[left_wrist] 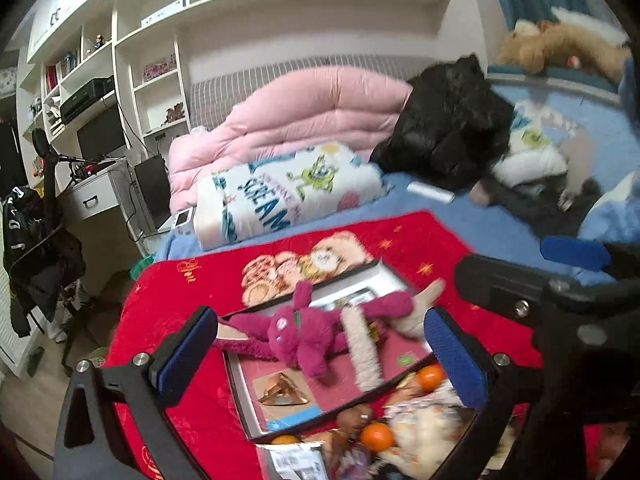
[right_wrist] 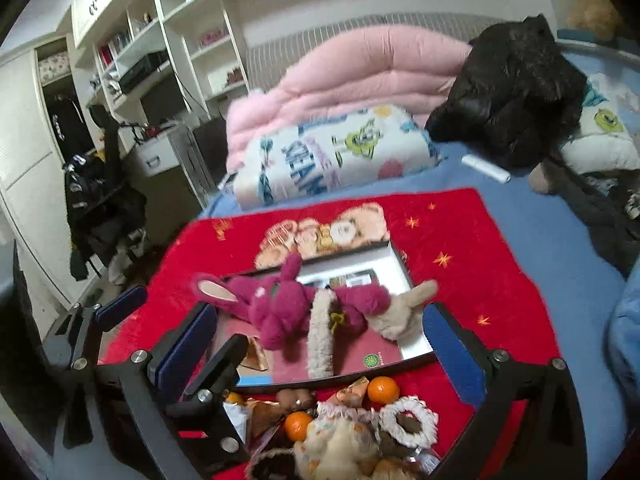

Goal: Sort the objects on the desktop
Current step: 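Lift both grippers away from the tray toward the pile of items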

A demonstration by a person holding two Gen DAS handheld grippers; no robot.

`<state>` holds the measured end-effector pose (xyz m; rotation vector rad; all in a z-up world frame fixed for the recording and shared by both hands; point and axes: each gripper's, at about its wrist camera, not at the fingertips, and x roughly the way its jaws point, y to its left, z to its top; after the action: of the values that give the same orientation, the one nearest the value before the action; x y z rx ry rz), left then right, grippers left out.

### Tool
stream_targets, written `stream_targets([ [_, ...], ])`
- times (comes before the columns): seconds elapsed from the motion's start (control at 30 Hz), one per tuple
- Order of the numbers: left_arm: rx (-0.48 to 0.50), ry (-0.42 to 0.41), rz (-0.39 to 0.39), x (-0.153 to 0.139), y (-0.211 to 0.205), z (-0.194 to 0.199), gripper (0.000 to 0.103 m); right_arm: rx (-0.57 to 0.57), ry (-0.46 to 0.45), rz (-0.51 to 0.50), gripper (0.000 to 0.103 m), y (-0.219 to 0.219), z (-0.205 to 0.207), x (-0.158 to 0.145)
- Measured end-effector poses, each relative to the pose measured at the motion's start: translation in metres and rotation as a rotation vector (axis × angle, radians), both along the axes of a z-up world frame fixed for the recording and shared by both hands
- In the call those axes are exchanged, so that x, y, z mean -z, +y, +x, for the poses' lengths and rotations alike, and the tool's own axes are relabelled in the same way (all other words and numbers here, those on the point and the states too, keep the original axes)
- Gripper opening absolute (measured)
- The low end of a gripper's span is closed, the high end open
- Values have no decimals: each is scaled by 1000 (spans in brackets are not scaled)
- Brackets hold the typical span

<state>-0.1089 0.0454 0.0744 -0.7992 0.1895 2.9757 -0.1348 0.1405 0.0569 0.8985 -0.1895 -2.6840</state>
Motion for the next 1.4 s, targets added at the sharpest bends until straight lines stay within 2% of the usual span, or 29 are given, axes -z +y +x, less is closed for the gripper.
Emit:
stream_targets([
  [0.03, 13, 4, 27, -12, -1, 8, 103, 0, 0, 0, 103, 0, 0, 0],
  [0.1, 34, 14, 88, -34, -3, 23, 103, 24, 30, 23, 103, 7, 19, -21],
  [0.13, 39, 17, 101, -41, -4, 29, 103, 39, 93, 19, 103, 19, 46, -45],
  [0.2, 62, 28, 117, -55, -3, 46, 103, 50, 115, 19, 103, 23, 54, -51],
  [0.23, 82, 39, 121, -60, -3, 57, 103, 76, 186, 14, 103, 32, 78, -65],
  [0.27, 105, 53, 133, -63, -4, 68, 103, 83, 219, 13, 103, 36, 91, -69],
  [0.37, 152, 59, 140, -64, -5, 98, 103, 87, 266, 10, 103, 43, 119, -68],
  [0.5, 141, 77, 138, -45, -8, 128, 103, 77, 315, -73, 103, 60, 162, -36],
  [0.6, 120, 55, 165, -25, -15, 135, 103, 86, 265, -46, 103, 61, 157, -23],
  [0.73, 106, 25, 199, 1, -25, 129, 103, 78, 224, -83, 103, 64, 156, -11],
  [0.83, 102, -2, 193, 24, -30, 126, 103, 71, 182, -78, 103, 67, 159, 10],
  [1.0, 121, -113, 167, 66, -31, 120, 103, 66, 87, -116, 103, 73, 162, 45],
  [1.17, 136, -155, 129, 84, -19, 118, 103, 66, 6, -35, 103, 67, 152, 69],
  [1.2, 136, -157, 121, 85, -17, 118, 103, 66, 6, -35, 103, 67, 152, 69],
  [1.27, 135, -174, 108, 90, -14, 117, 103, 80, -69, -68, 103, 74, 139, 88],
  [1.4, 134, -230, 132, 109, -9, 115, 103, 108, -167, -68, 103, 83, 126, 106],
])
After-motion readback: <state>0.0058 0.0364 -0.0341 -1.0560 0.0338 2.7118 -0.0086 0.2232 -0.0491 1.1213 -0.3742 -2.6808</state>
